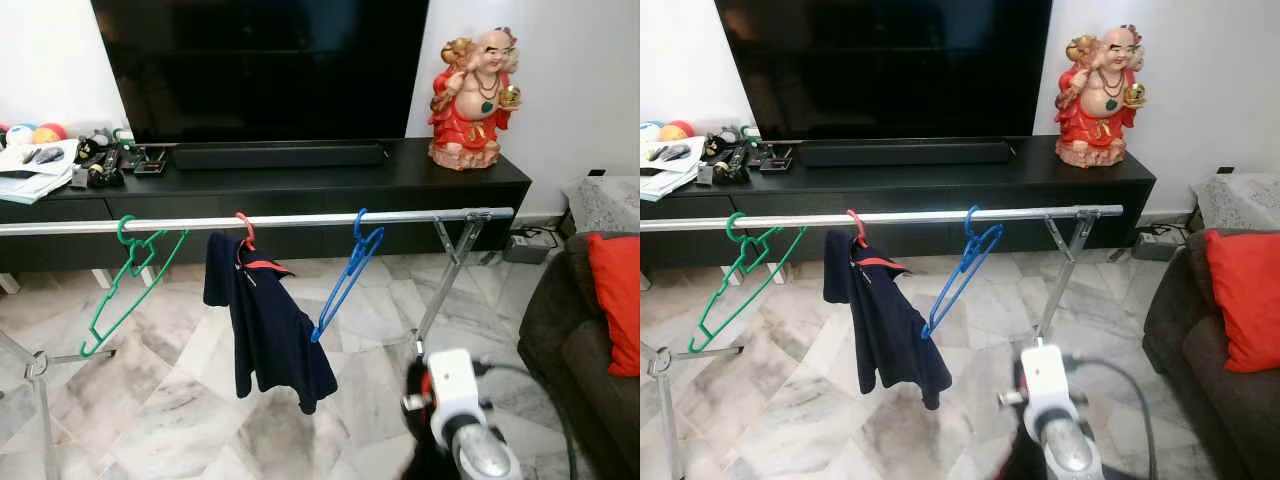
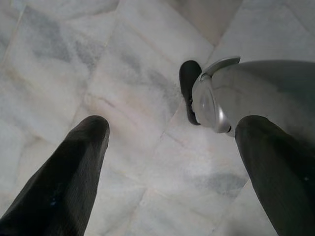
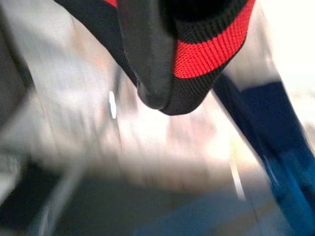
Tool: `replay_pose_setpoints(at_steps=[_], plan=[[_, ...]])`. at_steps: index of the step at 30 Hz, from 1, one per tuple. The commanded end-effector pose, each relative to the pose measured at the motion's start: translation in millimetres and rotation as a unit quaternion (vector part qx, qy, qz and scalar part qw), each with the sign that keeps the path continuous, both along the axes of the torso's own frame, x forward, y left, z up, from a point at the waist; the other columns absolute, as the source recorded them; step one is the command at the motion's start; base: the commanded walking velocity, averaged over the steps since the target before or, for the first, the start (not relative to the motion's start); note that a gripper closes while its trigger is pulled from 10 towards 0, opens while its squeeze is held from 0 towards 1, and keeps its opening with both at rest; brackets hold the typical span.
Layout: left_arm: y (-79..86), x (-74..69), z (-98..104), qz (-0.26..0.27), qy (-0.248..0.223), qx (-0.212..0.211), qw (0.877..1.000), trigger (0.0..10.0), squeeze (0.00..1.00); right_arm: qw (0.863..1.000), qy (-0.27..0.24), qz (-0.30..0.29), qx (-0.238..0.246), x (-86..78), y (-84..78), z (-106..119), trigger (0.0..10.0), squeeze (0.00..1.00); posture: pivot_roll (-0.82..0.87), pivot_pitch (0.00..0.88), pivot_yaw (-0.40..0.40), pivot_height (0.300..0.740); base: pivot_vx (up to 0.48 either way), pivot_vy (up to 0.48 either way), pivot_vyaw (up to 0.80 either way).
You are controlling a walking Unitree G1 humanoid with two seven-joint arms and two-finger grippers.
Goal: Hang hanger
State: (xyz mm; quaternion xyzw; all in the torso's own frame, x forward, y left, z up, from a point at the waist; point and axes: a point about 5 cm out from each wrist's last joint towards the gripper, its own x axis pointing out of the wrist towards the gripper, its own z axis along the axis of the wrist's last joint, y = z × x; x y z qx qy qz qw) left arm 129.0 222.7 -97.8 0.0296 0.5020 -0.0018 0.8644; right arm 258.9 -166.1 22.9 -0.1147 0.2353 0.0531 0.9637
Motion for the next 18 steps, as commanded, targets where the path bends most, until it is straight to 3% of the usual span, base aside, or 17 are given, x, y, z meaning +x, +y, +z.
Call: replay_pose_setpoints(at_steps=[1,4,5,7,9,18], plan=[[1.7,-2.1,-0.4,-0.005,0.005,0.003,1.000,10.0,0.00,1.000,0.005,0.001,-0.008,4.7,4.3,-8.7,10.0,0.00,0.01,0.019,0.031,0.740,0.000,0.000,0.00],[2.7,-1.8,0.0,0.000,0.002,0.004,1.000,10.0,0.00,0.996,-0.053,0.011,0.074,18.1,19.1,9.5,10.0,0.00,0.00,0.023,0.035,0.740,0.000,0.000,0.00],[2.9,-1.7,0.0,0.000,0.002,0.004,1.000,10.0,0.00,0.995,-0.055,0.018,0.077,19.7,21.8,10.8,10.0,0.00,0.00,0.023,0.035,0.740,0.000,0.000,0.00],[3.2,-1.6,0.1,-0.002,0.004,0.006,1.000,10.0,0.00,0.997,-0.042,0.042,0.057,21.6,27.1,7.0,10.0,0.00,0.00,0.025,0.037,0.740,0.000,0.000,0.00],[2.9,-1.2,0.1,-0.004,0.004,0.006,1.000,10.0,0.00,0.998,-0.006,0.058,0.006,21.5,28.7,-8.2,10.0,0.00,-0.01,0.033,0.041,0.740,0.000,0.000,0.00],[2.0,-0.6,0.1,0.002,0.002,0.003,1.000,10.0,0.00,0.997,0.051,0.003,0.050,11.6,25.5,-37.8,10.0,0.00,0.01,0.042,0.037,0.740,0.000,0.000,0.00]])
